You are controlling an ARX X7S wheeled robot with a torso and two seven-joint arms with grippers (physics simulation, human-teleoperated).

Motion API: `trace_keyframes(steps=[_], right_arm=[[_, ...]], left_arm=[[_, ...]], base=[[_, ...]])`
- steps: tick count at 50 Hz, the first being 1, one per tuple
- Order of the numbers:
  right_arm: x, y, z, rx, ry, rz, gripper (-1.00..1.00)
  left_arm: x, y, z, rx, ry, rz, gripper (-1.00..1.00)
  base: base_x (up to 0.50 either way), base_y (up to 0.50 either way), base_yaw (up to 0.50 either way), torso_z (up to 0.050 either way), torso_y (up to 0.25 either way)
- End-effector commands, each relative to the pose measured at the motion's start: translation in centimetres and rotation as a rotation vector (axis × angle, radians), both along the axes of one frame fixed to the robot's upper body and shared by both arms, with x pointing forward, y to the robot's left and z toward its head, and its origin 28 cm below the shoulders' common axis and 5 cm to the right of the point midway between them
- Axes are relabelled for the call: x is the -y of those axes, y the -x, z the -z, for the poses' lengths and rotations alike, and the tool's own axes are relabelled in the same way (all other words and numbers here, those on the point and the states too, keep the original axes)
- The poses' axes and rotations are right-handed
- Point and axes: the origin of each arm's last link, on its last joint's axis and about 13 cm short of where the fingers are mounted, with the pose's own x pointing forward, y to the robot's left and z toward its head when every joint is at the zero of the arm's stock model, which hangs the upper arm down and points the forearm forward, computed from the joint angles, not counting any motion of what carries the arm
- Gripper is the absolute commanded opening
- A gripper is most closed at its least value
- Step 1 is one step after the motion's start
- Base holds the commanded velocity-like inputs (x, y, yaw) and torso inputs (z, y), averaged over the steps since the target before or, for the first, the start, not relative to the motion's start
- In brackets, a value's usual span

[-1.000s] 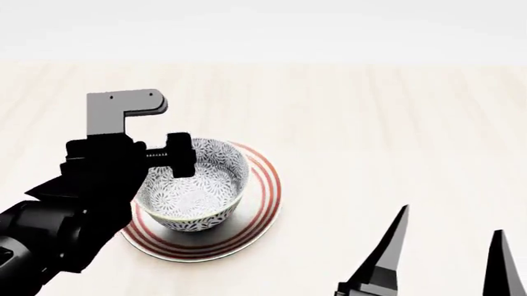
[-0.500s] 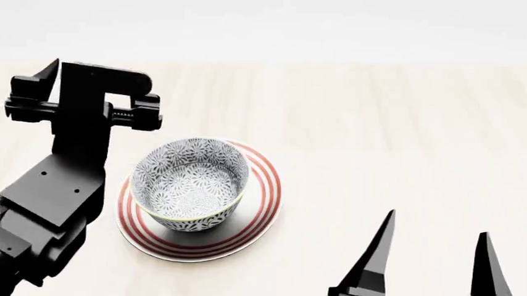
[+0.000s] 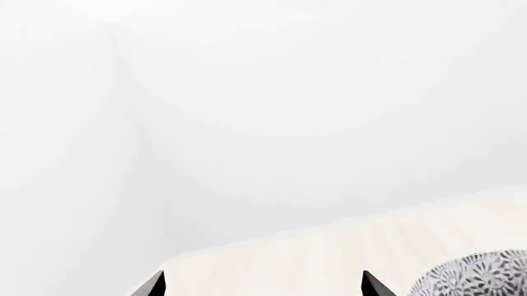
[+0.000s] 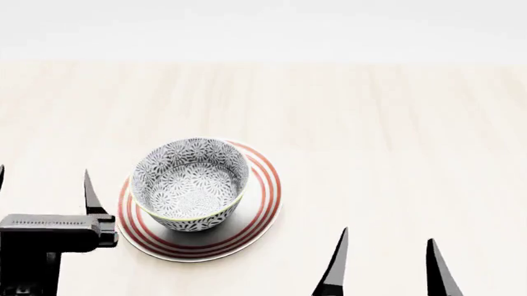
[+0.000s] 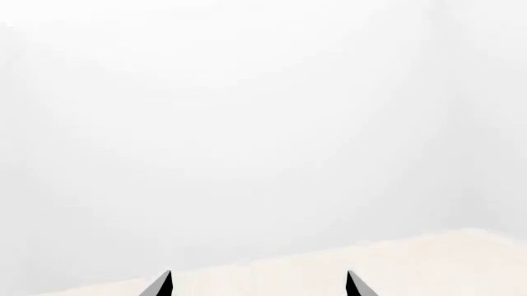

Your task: Put the bowl on the plate.

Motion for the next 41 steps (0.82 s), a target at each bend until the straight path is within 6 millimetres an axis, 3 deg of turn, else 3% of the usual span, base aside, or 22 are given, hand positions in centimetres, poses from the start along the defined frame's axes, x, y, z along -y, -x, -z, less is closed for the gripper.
trace_keyframes(steps=[1, 19, 32, 41], right_arm=[[-0.6, -0.2, 2.0, -0.119, 0.106, -0.088, 1.00], [-0.9, -0.1, 4.5, -0.225, 0.184, -0.150, 1.00], [-1.0, -0.2, 6.0, -0.268, 0.220, -0.104, 1.00], [-0.9, -0.5, 6.5, -0.280, 0.223, -0.087, 1.00]], left_arm=[[0.6, 8.0, 2.5, 0.075, 0.103, 0.096, 1.00], [2.2, 9.9, 3.8, -0.015, 0.201, 0.172, 1.00], [2.2, 9.8, 5.1, -0.204, 0.352, 0.129, 1.00], [2.4, 9.7, 5.1, -0.214, 0.336, 0.148, 1.00]], base=[[0.00, 0.00, 0.00, 0.000, 0.000], [0.00, 0.00, 0.00, 0.000, 0.000], [0.00, 0.00, 0.00, 0.000, 0.000], [0.00, 0.00, 0.00, 0.000, 0.000]])
